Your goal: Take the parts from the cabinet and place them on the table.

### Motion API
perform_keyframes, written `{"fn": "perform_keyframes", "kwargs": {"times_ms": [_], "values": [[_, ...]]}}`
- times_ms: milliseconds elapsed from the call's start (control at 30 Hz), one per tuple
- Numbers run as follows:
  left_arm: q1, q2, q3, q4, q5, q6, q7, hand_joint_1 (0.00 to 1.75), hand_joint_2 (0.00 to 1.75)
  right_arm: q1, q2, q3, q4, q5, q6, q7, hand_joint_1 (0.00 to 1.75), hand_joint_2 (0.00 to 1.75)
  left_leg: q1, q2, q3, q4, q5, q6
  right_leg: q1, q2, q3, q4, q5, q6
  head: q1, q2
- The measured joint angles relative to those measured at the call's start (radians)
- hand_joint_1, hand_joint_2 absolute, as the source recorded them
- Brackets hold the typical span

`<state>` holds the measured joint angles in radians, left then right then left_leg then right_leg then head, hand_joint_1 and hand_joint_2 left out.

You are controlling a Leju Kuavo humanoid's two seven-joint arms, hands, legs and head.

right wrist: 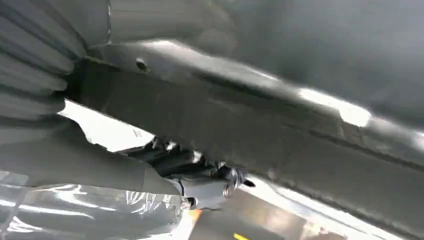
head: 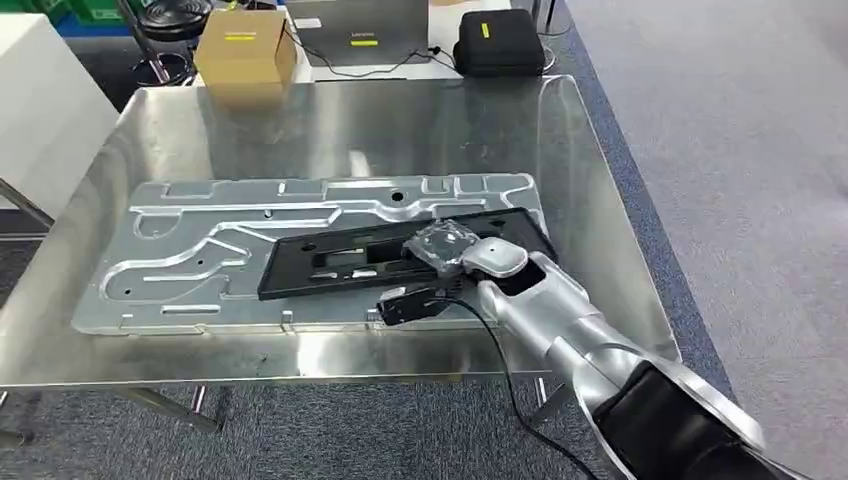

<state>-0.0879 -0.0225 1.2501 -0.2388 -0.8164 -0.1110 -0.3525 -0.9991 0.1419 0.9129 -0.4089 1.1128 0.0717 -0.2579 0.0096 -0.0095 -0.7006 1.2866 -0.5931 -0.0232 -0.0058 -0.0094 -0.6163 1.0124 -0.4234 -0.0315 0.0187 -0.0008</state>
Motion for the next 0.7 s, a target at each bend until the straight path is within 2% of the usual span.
{"fn": "perform_keyframes", "kwargs": {"times_ms": [33,67,100,167,200,233,267,333,367,400,433,500,533,567,600,633,667,700], "values": [[0.003,0.000,0.000,0.000,0.000,0.001,0.000,0.00,1.75,0.000,0.000,0.001,0.012,-0.001,-0.001,0.000,0.00,0.00,0.004,0.001,-0.022,0.043,-0.005,-0.004,-0.001,0.000,0.000,0.001,0.000,0.000,-0.001,0.000],[0.003,0.000,0.000,0.000,-0.002,0.002,0.000,0.00,1.75,0.000,0.000,0.002,0.017,-0.004,-0.001,0.000,0.00,0.00,0.008,0.002,-0.020,0.038,0.010,-0.008,-0.003,0.002,0.002,0.001,-0.001,0.001,0.000,0.000],[0.003,0.000,0.000,0.000,-0.005,0.003,0.002,0.00,0.00,-0.001,0.000,0.002,0.023,-0.012,-0.005,-0.001,0.00,0.00,0.013,0.003,0.006,-0.020,0.051,-0.012,-0.006,0.004,0.004,0.003,-0.002,0.003,0.000,0.000],[0.002,0.003,-0.001,0.000,-0.011,0.007,0.003,0.00,0.00,-0.002,0.000,0.001,0.032,-0.040,-0.026,-0.006,0.00,0.00,0.025,0.005,0.096,-0.201,0.140,-0.023,-0.014,0.008,0.005,0.014,-0.009,0.015,0.000,0.000],[0.000,0.003,-0.003,0.001,-0.012,0.009,0.005,0.00,0.00,-0.003,0.000,-0.008,0.034,-0.068,-0.039,-0.018,0.00,0.00,0.024,0.003,0.121,-0.253,0.126,-0.029,-0.008,0.011,0.002,0.022,-0.014,0.025,-0.002,0.000],[-0.002,0.003,-0.005,0.001,-0.012,0.011,0.006,0.00,0.00,-0.003,-0.002,-0.021,0.037,-0.101,-0.046,-0.037,0.00,0.00,0.021,-0.005,0.121,-0.255,0.132,-0.010,-0.007,0.014,0.000,0.026,-0.014,0.032,-0.005,0.000],[-0.002,0.003,-0.006,0.001,-0.013,0.012,0.008,0.00,0.00,0.000,-0.002,-0.031,0.038,-0.132,-0.050,-0.057,0.00,0.00,0.020,-0.003,0.118,-0.253,0.133,-0.004,-0.006,0.015,-0.001,0.023,-0.010,0.038,-0.002,0.000],[-0.002,0.005,-0.007,0.001,-0.014,0.012,0.009,0.00,0.00,0.004,-0.002,-0.092,0.038,-0.270,-0.057,-0.153,0.00,0.00,0.014,-0.003,0.116,-0.252,0.138,0.010,-0.011,0.016,-0.001,0.017,-0.003,0.049,-0.003,0.000],[-0.003,0.006,-0.007,0.001,-0.015,0.012,0.009,0.00,0.00,0.005,-0.002,-0.121,0.033,-0.322,-0.047,-0.192,0.00,0.00,0.017,-0.002,0.116,-0.258,0.144,0.020,-0.014,0.016,-0.003,0.020,-0.007,0.055,-0.003,0.000],[-0.005,0.008,-0.008,0.001,-0.014,0.011,0.009,0.00,0.00,0.006,-0.002,-0.166,0.017,-0.408,-0.016,-0.263,0.00,0.00,0.018,0.000,0.115,-0.260,0.148,0.028,-0.016,0.014,-0.013,0.045,-0.029,0.058,-0.002,0.000],[-0.006,0.009,-0.008,0.001,-0.014,0.010,0.008,0.00,0.00,0.007,-0.002,-0.202,0.003,-0.457,0.007,-0.301,0.00,0.00,0.017,0.000,0.113,-0.260,0.149,0.033,-0.016,0.013,-0.036,0.100,-0.066,0.058,-0.002,0.000],[-0.007,0.012,-0.008,0.001,-0.013,0.009,0.008,0.00,0.00,0.021,0.000,-0.265,-0.036,-0.578,0.083,-0.372,0.00,0.00,0.013,0.001,0.110,-0.260,0.150,0.036,-0.015,0.013,-0.113,0.265,-0.144,0.061,-0.003,0.000],[-0.006,0.013,-0.008,0.001,-0.010,0.009,0.008,0.00,0.00,0.044,0.000,-0.309,-0.090,-0.711,0.169,-0.413,0.00,0.00,0.010,0.000,0.109,-0.260,0.150,0.038,-0.015,0.013,-0.145,0.334,-0.164,0.061,-0.002,0.000],[-0.006,0.013,-0.008,0.001,-0.007,0.009,0.008,0.00,0.00,0.063,-0.002,-0.338,-0.131,-0.795,0.219,-0.426,0.00,0.00,0.009,0.000,0.109,-0.260,0.149,0.039,-0.014,0.013,-0.152,0.347,-0.159,0.059,-0.003,0.000],[-0.005,0.013,-0.008,0.001,-0.004,0.010,0.007,0.00,0.00,0.098,-0.010,-0.384,-0.220,-0.922,0.283,-0.427,0.00,0.00,0.006,-0.002,0.110,-0.259,0.149,0.039,-0.012,0.013,-0.137,0.310,-0.127,0.053,-0.002,0.000],[-0.004,0.013,-0.007,0.001,-0.004,0.011,0.005,0.00,0.00,0.121,-0.019,-0.416,-0.291,-0.994,0.326,-0.412,0.00,0.00,0.004,-0.005,0.111,-0.259,0.149,0.040,-0.006,0.013,-0.099,0.235,-0.082,0.044,-0.003,0.000],[-0.004,0.013,-0.007,0.001,-0.004,0.011,0.005,0.00,0.00,0.129,-0.026,-0.440,-0.350,-1.037,0.339,-0.400,0.00,0.00,0.001,-0.005,0.111,-0.259,0.148,0.039,-0.003,0.013,-0.059,0.147,-0.039,0.033,-0.002,0.000],[-0.004,0.012,-0.007,0.001,-0.003,0.011,0.004,0.00,0.00,0.133,-0.032,-0.462,-0.402,-1.063,0.346,-0.396,0.00,0.00,0.002,-0.005,0.111,-0.260,0.148,0.039,0.005,0.012,-0.013,0.048,-0.006,0.018,-0.003,0.000]]}}
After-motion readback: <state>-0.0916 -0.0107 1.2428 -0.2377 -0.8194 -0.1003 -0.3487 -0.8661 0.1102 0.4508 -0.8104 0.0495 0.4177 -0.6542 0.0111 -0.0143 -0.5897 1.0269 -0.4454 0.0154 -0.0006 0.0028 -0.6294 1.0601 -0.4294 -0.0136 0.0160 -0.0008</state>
